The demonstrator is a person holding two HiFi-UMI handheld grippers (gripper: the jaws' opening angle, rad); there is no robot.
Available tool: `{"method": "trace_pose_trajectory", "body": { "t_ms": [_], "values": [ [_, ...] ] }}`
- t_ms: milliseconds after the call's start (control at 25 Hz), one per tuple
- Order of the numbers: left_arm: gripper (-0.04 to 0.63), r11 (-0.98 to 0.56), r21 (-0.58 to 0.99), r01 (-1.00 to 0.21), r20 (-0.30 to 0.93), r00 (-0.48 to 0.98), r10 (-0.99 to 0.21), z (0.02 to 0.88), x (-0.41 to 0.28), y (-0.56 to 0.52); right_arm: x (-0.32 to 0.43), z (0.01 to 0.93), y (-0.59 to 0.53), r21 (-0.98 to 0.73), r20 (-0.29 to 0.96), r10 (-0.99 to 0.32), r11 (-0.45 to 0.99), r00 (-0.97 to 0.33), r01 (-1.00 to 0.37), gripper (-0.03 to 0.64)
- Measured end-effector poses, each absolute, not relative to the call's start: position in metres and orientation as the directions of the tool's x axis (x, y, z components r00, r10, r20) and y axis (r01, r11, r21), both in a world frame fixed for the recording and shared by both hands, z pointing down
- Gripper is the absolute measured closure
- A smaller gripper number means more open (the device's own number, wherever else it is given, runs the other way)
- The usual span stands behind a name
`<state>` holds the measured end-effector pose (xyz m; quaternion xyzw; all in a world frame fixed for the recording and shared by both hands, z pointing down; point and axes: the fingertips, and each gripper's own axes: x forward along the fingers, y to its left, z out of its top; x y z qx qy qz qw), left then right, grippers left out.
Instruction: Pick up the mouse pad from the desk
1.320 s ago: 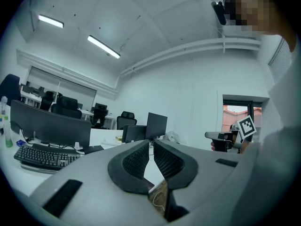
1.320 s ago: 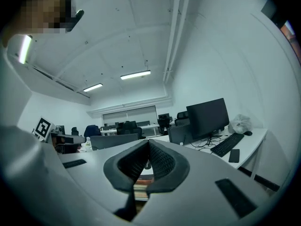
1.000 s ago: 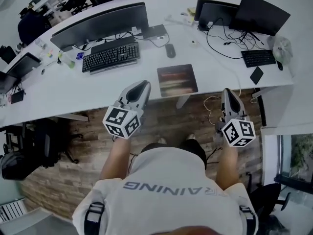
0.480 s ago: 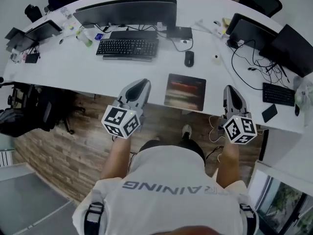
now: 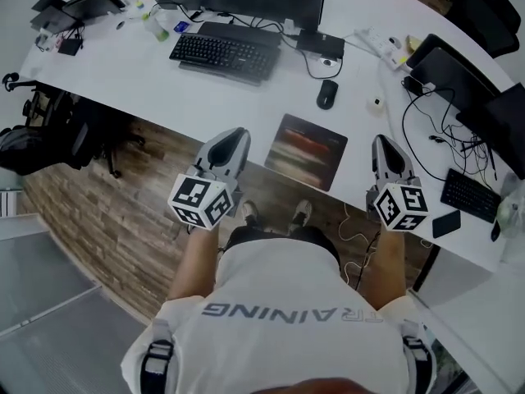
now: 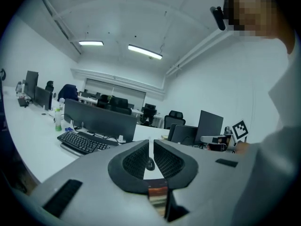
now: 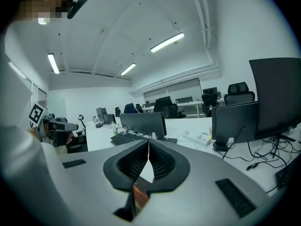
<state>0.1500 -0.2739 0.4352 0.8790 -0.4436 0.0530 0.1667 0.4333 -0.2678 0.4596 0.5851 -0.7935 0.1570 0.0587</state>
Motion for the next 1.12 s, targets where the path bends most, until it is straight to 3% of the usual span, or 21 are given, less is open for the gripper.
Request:
{"method": "trace_pose_trajectory", "body": {
  "t_ms": [120,200,560,920,1120],
  "values": [
    [0.543,-0.542,0.255,-0.801,0.253,0.597,-0.762,0.440,0.149,-0.275,0.427,0.482,-0.275,-0.173,0.348,-0.879,0.282,-0.327,-0.944,0.587],
    [0.543,-0.540,0.262,-0.800,0.256,0.597,-0.760,0.443,0.146,-0.279,0.417,0.502,-0.279,-0.164,0.411,-0.843,0.306,-0.347,-0.938,0.511],
    [0.543,-0.533,0.309,-0.788,0.300,0.613,-0.731,0.467,0.144,-0.283,0.387,0.626,-0.290,-0.078,0.697,-0.633,0.400,-0.337,-0.913,0.291],
    [0.543,-0.494,0.325,-0.806,0.363,0.589,-0.722,0.492,0.134,-0.279,0.373,0.747,-0.288,-0.080,0.852,-0.435,0.439,-0.290,-0.895,0.202],
    [0.543,-0.480,0.329,-0.813,0.382,0.580,-0.720,0.499,0.124,-0.274,0.371,0.770,-0.282,-0.078,0.877,-0.399,0.432,-0.268,-0.898,0.195]
  ]
}}
